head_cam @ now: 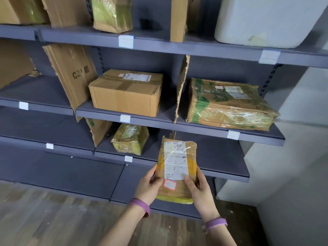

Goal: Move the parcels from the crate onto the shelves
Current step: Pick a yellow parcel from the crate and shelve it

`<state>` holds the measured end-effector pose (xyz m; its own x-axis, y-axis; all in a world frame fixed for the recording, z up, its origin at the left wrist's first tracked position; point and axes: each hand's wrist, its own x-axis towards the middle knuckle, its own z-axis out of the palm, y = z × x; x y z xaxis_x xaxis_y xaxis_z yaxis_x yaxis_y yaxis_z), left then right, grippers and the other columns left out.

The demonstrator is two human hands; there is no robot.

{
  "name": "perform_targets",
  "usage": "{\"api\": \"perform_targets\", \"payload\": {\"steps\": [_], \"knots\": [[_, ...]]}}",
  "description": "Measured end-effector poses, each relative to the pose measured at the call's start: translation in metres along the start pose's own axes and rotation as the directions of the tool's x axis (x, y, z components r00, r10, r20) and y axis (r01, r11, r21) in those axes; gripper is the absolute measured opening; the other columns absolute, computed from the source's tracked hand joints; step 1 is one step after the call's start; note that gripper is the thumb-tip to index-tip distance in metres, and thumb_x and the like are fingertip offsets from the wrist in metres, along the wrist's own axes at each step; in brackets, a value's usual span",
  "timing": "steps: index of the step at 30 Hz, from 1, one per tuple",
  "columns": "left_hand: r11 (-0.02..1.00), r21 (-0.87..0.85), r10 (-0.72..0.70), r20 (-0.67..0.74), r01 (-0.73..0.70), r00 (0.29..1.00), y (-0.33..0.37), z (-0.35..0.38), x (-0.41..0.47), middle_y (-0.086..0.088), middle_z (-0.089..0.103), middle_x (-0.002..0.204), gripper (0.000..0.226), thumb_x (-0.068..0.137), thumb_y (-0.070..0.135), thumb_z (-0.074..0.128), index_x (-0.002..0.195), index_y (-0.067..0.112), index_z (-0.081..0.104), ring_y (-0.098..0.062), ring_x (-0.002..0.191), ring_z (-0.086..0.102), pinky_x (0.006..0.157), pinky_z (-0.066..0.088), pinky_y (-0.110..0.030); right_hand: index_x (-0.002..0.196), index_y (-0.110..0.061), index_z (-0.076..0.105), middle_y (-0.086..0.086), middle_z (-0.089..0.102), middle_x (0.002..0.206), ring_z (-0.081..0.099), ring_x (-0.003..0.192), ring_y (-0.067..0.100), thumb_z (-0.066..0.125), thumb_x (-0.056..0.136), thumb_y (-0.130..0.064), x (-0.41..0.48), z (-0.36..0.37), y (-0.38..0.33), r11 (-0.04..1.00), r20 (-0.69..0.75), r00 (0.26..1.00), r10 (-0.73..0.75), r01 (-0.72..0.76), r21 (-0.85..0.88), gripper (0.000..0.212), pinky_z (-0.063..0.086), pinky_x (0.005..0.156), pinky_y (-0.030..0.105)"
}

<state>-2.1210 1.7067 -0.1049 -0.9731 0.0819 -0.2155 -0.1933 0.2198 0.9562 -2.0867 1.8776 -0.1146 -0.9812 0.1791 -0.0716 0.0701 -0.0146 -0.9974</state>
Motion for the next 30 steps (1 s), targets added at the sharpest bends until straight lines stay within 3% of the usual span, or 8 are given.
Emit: {"api": "perform_targets", "payload": {"steps": [3,10,12,15,18,21,25,30], "knots": [[0.999,-0.020,-0.045,-0.126,0.043,0.991,-0.009,-0.023,-0.009,0.035,0.064,0.091,0.046,0.090,0.010,0.057,0.112,0.051,0.050,0.019,0.085,0.058,0.068,0.042,-0.002,0.124,-0.033,0.053,-0.017,0.069,0.115,0.065,0.106,0.004,0.059,0.094,-0.022,0.013,0.027,0.008,0.999,0.120,0.992,0.033,-0.034,0.007,0.032,0.054,0.085,0.020],[0.984,-0.096,-0.176,-0.419,0.149,0.891,-0.038,-0.088,-0.035,0.008,0.065,0.106,0.047,0.088,-0.002,0.054,0.125,0.027,0.055,-0.012,0.102,0.056,0.080,0.037,-0.012,0.137,-0.022,0.049,-0.015,0.065,0.121,0.061,0.113,0.005,0.059,0.095,-0.023,0.017,0.108,0.022,0.997,0.363,0.929,0.072,-0.053,-0.062,0.042,0.047,0.103,0.034],[0.982,-0.095,-0.186,-0.446,0.160,0.875,-0.039,-0.103,-0.041,0.004,0.062,0.114,0.048,0.090,0.000,0.053,0.133,0.021,0.051,-0.011,0.103,0.056,0.079,0.037,-0.011,0.138,-0.030,0.046,-0.017,0.062,0.125,0.058,0.115,0.002,0.058,0.095,-0.031,0.019,0.126,0.021,0.994,0.413,0.906,0.089,-0.055,-0.095,0.044,0.047,0.101,0.028],[0.986,-0.095,-0.168,-0.499,0.139,0.850,-0.040,-0.127,-0.049,0.010,0.061,0.113,0.049,0.090,-0.002,0.052,0.135,0.017,0.050,0.003,0.094,0.058,0.072,0.040,-0.002,0.131,-0.045,0.043,-0.030,0.058,0.121,0.055,0.108,-0.013,0.055,0.096,-0.036,0.022,0.153,0.016,0.993,0.488,0.870,0.076,-0.022,-0.115,0.038,0.046,0.082,0.008],[0.977,-0.142,-0.213,-0.551,0.160,0.807,-0.043,-0.154,-0.058,0.007,0.059,0.121,0.048,0.091,0.004,0.053,0.136,0.022,0.049,-0.008,0.106,0.057,0.076,0.039,-0.004,0.125,-0.044,0.046,-0.027,0.061,0.120,0.058,0.108,-0.010,0.053,0.098,-0.028,0.020,0.185,0.012,0.996,0.557,0.828,0.065,-0.025,-0.080,0.032,0.048,0.086,0.011],[0.980,-0.137,-0.201,-0.624,0.147,0.755,-0.053,-0.189,-0.066,0.006,0.060,0.114,0.039,0.092,0.008,0.054,0.128,0.023,0.056,-0.011,0.102,0.055,0.067,0.038,0.003,0.125,-0.043,0.047,-0.019,0.063,0.121,0.060,0.106,-0.007,0.051,0.099,-0.028,0.017,0.223,0.009,0.996,0.595,0.801,0.065,-0.012,-0.093,0.030,0.051,0.087,0.017],[0.960,-0.246,-0.269,-0.667,0.135,0.695,-0.070,-0.244,-0.070,-0.006,0.064,0.115,0.034,0.094,0.010,0.053,0.128,0.013,0.056,-0.021,0.105,0.060,0.089,0.045,-0.026,0.119,-0.045,0.045,-0.026,0.059,0.110,0.060,0.088,-0.019,0.050,0.099,-0.029,0.016,0.281,0.008,0.993,0.624,0.776,0.089,-0.018,-0.118,0.025,0.049,0.061,0.007],[0.963,-0.246,-0.258,-0.712,0.112,0.653,-0.083,-0.332,-0.070,-0.008,0.060,0.124,0.036,0.096,0.016,0.052,0.132,0.013,0.053,-0.015,0.099,0.055,0.091,0.044,-0.033,0.120,-0.046,0.043,-0.029,0.055,0.109,0.060,0.089,-0.016,0.049,0.100,-0.030,0.015,0.368,0.003,0.992,0.626,0.775,0.090,-0.013,-0.127,0.027,0.048,0.058,0.005]]}}
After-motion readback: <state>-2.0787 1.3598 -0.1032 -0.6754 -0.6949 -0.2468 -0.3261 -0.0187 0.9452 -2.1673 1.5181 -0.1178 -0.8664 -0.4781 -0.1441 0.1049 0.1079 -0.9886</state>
